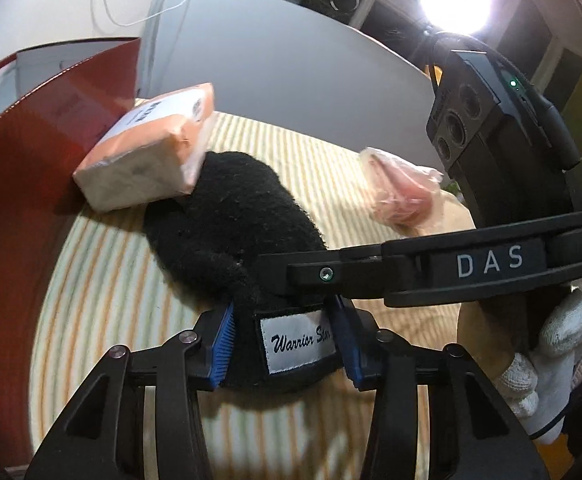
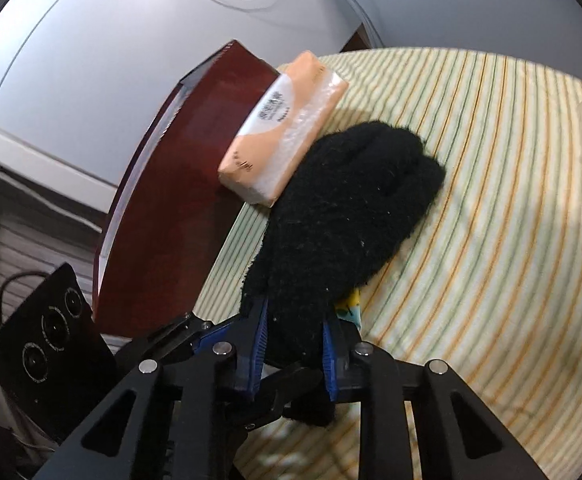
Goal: Organize soft objects
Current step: 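Lift the black glove with both grippers and carry it over the box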
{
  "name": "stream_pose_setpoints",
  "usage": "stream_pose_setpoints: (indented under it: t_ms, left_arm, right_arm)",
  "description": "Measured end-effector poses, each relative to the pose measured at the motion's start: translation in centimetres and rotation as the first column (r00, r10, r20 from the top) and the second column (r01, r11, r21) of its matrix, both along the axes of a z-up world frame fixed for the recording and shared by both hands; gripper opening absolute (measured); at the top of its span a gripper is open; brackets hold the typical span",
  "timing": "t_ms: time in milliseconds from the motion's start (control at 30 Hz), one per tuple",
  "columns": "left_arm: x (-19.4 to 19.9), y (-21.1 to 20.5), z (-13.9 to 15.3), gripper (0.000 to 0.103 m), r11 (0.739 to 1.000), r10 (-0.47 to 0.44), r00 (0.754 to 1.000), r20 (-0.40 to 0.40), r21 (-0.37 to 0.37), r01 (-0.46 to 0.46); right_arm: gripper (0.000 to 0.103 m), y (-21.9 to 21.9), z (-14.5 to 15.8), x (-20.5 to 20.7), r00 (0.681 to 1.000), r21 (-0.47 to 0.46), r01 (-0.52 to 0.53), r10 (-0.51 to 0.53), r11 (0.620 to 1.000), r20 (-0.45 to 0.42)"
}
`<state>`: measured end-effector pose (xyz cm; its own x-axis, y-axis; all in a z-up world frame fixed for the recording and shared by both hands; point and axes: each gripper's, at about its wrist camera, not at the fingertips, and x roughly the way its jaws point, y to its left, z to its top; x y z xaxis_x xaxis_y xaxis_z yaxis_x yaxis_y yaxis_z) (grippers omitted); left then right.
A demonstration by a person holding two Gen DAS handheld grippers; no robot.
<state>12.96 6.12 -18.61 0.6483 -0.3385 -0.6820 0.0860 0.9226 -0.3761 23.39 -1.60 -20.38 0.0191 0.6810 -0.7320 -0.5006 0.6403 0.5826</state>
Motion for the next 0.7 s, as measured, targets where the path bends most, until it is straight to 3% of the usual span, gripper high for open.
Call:
stream_pose_setpoints:
  t_ms: [367, 700]
  left_arm:
    - [-4.1, -4.9, 1.1, 0.042, 0.992, -0.118, 0.992, 0.036, -0.05, 0.119]
    - [-7.1, -7.5, 3.6, 0.042, 0.983, -0.176, 0.98, 0.096, -0.036, 0.181]
  right_arm:
    - [0.02, -5.6, 1.2, -4.9, 0.997, 0.02, 0.07, -0.071, 0.997, 0.032]
    - [0.02, -10.3, 2.3, -8.4, 0.987, 0.06, 0.144, -0.148, 0.988, 0.07]
